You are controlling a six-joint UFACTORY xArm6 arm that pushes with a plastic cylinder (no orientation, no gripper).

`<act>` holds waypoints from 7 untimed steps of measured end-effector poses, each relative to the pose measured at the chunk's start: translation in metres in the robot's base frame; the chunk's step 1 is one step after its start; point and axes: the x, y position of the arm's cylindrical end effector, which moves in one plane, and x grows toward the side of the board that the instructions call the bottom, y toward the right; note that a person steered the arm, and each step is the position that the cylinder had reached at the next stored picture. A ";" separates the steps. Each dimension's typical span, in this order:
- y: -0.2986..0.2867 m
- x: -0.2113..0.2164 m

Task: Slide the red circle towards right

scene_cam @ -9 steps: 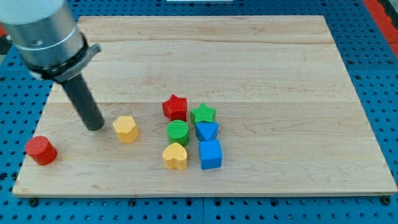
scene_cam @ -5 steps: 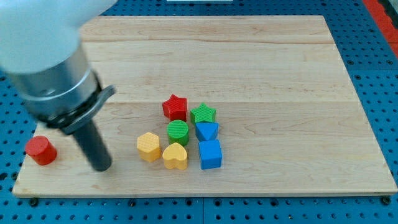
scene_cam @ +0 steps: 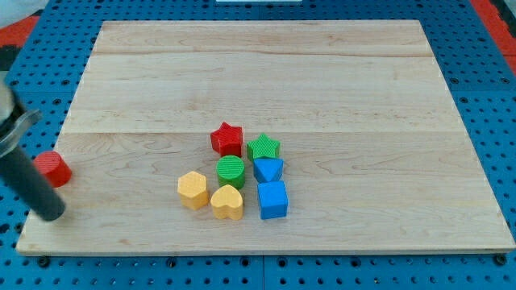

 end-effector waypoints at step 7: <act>0.043 -0.124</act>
